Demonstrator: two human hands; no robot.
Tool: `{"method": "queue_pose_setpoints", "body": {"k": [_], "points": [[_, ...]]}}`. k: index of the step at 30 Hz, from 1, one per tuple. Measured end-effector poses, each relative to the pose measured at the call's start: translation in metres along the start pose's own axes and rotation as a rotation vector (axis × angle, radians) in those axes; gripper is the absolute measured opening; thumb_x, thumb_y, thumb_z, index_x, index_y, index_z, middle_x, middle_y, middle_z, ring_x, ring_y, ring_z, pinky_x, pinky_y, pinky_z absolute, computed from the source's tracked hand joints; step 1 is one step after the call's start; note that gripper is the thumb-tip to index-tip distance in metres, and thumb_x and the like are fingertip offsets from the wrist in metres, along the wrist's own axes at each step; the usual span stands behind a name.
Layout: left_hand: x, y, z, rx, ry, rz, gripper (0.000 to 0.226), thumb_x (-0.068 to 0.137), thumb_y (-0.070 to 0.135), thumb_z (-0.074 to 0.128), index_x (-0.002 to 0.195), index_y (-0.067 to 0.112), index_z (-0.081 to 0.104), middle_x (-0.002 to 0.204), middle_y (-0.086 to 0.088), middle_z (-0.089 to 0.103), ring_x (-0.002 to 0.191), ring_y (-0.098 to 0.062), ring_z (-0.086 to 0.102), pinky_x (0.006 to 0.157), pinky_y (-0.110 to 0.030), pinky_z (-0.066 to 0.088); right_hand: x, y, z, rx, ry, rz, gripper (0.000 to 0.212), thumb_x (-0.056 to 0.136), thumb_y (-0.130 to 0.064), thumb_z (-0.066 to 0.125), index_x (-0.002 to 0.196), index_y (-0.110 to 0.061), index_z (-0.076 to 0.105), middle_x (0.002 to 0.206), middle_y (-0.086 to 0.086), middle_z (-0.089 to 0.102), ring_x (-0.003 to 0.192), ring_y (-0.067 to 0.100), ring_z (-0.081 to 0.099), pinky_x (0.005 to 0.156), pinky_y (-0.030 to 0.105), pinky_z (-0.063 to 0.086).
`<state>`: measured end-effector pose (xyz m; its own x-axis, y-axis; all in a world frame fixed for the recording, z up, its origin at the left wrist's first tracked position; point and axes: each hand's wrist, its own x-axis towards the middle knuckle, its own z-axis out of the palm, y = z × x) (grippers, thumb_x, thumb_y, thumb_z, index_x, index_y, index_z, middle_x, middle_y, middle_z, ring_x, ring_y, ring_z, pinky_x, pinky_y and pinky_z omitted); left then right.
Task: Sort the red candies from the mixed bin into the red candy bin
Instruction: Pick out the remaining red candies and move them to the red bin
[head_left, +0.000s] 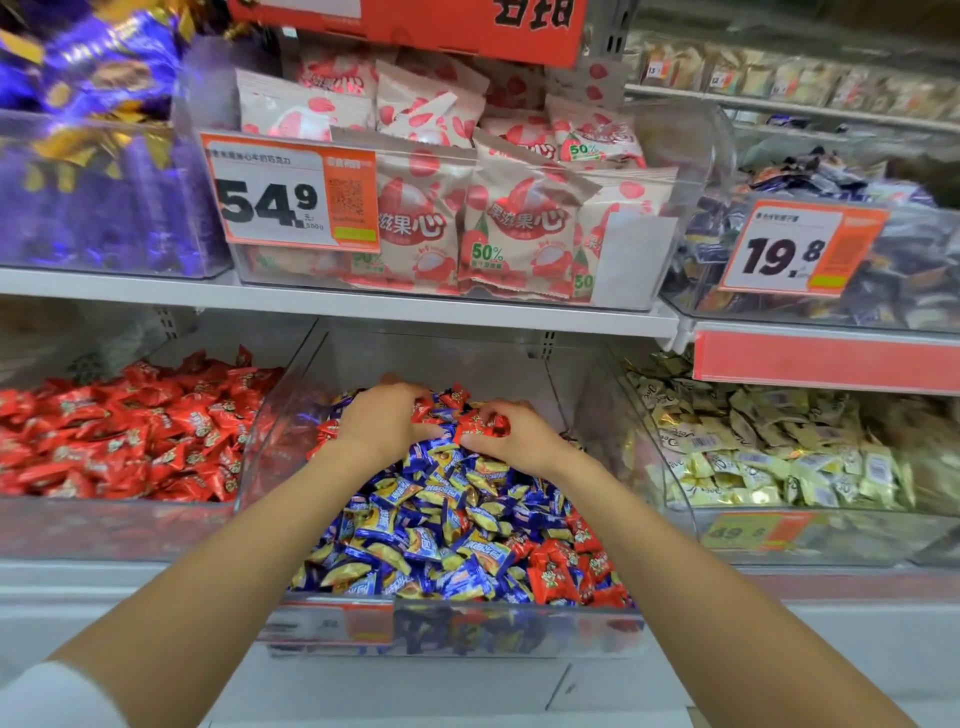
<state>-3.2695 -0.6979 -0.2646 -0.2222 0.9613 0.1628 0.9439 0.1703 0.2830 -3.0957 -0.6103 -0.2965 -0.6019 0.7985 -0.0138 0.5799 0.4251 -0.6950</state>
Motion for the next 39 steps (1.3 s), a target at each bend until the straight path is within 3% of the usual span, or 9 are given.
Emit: {"method": "queue_pose_setpoints", "body": {"k": [6, 11, 15, 18, 23, 26, 28, 34, 39], "points": [[-0.005, 0.002, 0.0, -0.04, 0.078, 0.032, 0.037, 0.087, 0.036, 0.065, 0.121, 0.026, 0.056, 0.118, -0.003, 0.065, 0.104, -0.025, 0.061, 0.078, -0.034, 0.048, -0.018, -0.01, -0.017, 0.12, 0.006, -0.017, 0.031, 0.081, -0.028, 0.075, 0.079, -0.017, 0.046, 0.066, -0.008, 0.042, 0.058, 0.007, 0.036, 0.052, 0.019, 0.029], [-0.01, 0.008, -0.015, -0.265, 0.088, 0.057, 0.043, 0.092, 0.036, 0.059, 0.133, 0.027, 0.051, 0.133, 0.003, 0.057, 0.121, -0.022, 0.053, 0.096, -0.037, 0.043, -0.04, -0.021, -0.041, 0.259, -0.042, -0.031, 0.02, 0.085, -0.015, 0.071, 0.09, -0.014, 0.052, 0.079, 0.006, 0.056, 0.065, 0.014, 0.051, 0.055, 0.019, 0.039], [-0.019, 0.014, -0.022, -0.361, 0.033, 0.057, 0.031, 0.093, 0.037, 0.056, 0.121, 0.022, 0.057, 0.119, 0.001, 0.06, 0.1, -0.022, 0.058, 0.083, -0.033, 0.043, -0.065, -0.022, -0.062, 0.229, -0.006, 0.018, 0.025, 0.091, -0.018, 0.064, 0.116, -0.016, 0.059, 0.088, -0.001, 0.06, 0.061, 0.015, 0.047, 0.055, 0.026, 0.039], [-0.022, 0.022, -0.019, -0.426, 0.016, 0.093, 0.022, 0.093, 0.031, 0.058, 0.112, 0.02, 0.057, 0.107, 0.003, 0.057, 0.088, -0.02, 0.054, 0.076, -0.03, 0.039, -0.08, -0.019, -0.068, 0.241, -0.003, 0.049, 0.02, 0.093, -0.018, 0.06, 0.112, -0.011, 0.063, 0.076, 0.001, 0.059, 0.053, 0.006, 0.05, 0.049, 0.02, 0.038], [-0.016, 0.043, -0.004, -0.48, -0.108, 0.196, 0.011, 0.091, 0.01, 0.06, 0.097, 0.02, 0.06, 0.118, -0.001, 0.057, 0.089, -0.014, 0.056, 0.073, -0.025, 0.042, -0.091, -0.028, -0.067, 0.262, 0.06, 0.035, 0.015, 0.093, -0.013, 0.06, 0.107, -0.008, 0.061, 0.07, 0.001, 0.059, 0.055, 0.007, 0.055, 0.046, 0.015, 0.04], [-0.01, 0.047, 0.008, -0.324, -0.267, 0.196, 0.033, 0.087, 0.026, 0.067, 0.119, 0.02, 0.062, 0.137, -0.001, 0.051, 0.122, -0.02, 0.05, 0.097, -0.03, 0.039, -0.093, -0.023, -0.069, 0.22, 0.127, 0.043, 0.014, 0.092, -0.015, 0.062, 0.106, -0.012, 0.062, 0.071, 0.002, 0.059, 0.059, 0.01, 0.055, 0.051, 0.022, 0.041], [-0.005, 0.044, 0.013, -0.19, -0.326, 0.173, 0.039, 0.082, 0.041, 0.07, 0.117, 0.025, 0.064, 0.142, 0.002, 0.047, 0.13, -0.023, 0.043, 0.105, -0.037, 0.037, -0.094, -0.021, -0.07, 0.244, 0.122, 0.068, 0.016, 0.092, -0.015, 0.062, 0.107, -0.013, 0.062, 0.072, 0.001, 0.059, 0.061, 0.01, 0.056, 0.05, 0.022, 0.04], [-0.013, 0.038, 0.011, -0.349, -0.193, 0.187, 0.017, 0.08, 0.044, 0.07, 0.09, 0.032, 0.063, 0.126, 0.002, 0.059, 0.116, -0.02, 0.053, 0.096, -0.041, 0.044, -0.097, -0.023, -0.066, 0.233, 0.123, 0.067, 0.016, 0.091, -0.017, 0.063, 0.107, -0.014, 0.063, 0.071, 0.001, 0.061, 0.064, 0.011, 0.057, 0.051, 0.021, 0.04], [-0.039, 0.03, -0.026, -0.459, -0.008, 0.216, 0.021, 0.084, 0.039, 0.067, 0.098, 0.025, 0.061, 0.098, 0.006, 0.065, 0.077, -0.005, 0.059, 0.072, -0.03, 0.046, -0.103, -0.035, -0.059, 0.22, 0.169, 0.008, 0.017, 0.089, -0.015, 0.065, 0.106, -0.017, 0.063, 0.082, -0.007, 0.062, 0.067, 0.002, 0.058, 0.058, 0.013, 0.042]]}}
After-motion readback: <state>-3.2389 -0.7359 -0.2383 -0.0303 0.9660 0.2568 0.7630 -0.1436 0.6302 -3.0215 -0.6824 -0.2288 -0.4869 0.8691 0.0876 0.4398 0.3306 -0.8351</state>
